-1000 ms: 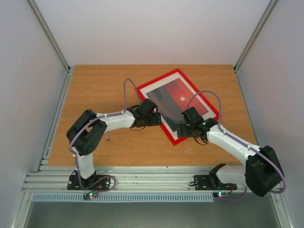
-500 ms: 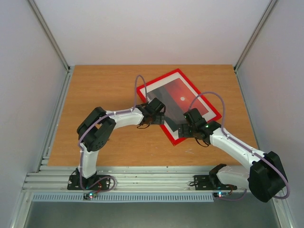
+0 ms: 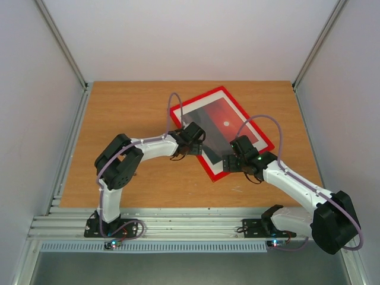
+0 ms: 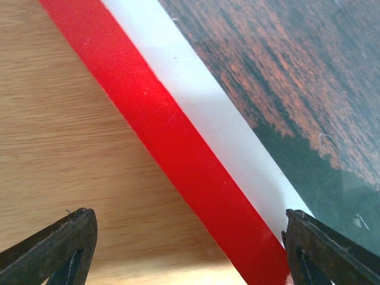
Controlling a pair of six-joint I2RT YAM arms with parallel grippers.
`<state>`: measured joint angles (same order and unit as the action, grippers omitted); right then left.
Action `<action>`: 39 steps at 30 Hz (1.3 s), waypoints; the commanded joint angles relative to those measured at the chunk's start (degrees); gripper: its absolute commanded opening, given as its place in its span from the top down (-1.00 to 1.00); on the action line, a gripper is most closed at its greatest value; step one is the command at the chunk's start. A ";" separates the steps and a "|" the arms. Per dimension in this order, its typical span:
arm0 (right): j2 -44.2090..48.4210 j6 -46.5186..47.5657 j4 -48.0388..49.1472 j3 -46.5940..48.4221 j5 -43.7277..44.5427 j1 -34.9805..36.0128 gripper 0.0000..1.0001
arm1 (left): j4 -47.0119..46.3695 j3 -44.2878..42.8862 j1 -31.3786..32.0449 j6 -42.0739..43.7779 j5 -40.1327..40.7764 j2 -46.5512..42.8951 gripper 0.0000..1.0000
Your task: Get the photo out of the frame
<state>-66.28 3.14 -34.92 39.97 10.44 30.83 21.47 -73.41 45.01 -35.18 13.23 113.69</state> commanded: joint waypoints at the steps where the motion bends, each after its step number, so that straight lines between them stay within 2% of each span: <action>1: 1.03 1.02 0.50 0.63 -1.08 0.00 -0.97 | 3.71 4.23 -3.61 1.77 2.37 -1.91 -0.71; 22: -3.59 4.96 1.82 3.31 -8.58 0.06 -0.97 | -1.34 20.91 -21.79 2.90 -7.20 -14.25 -0.73; 30: -4.95 8.43 4.98 3.75 -11.71 3.41 -0.97 | -1.73 22.71 -22.78 2.90 -12.81 -18.85 -0.74; 34: -5.22 10.31 6.84 3.97 -10.63 7.15 -0.97 | -3.17 26.38 -22.59 0.97 -18.31 -22.80 -0.74; 39: -5.63 12.80 11.87 2.56 -6.47 13.20 -0.97 | -5.13 31.66 -21.57 -0.55 -21.32 -27.39 -0.73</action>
<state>-71.35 12.62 -28.71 42.30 1.17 40.01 18.76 -44.95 22.61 -34.09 -3.75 89.38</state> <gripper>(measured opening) 0.985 0.870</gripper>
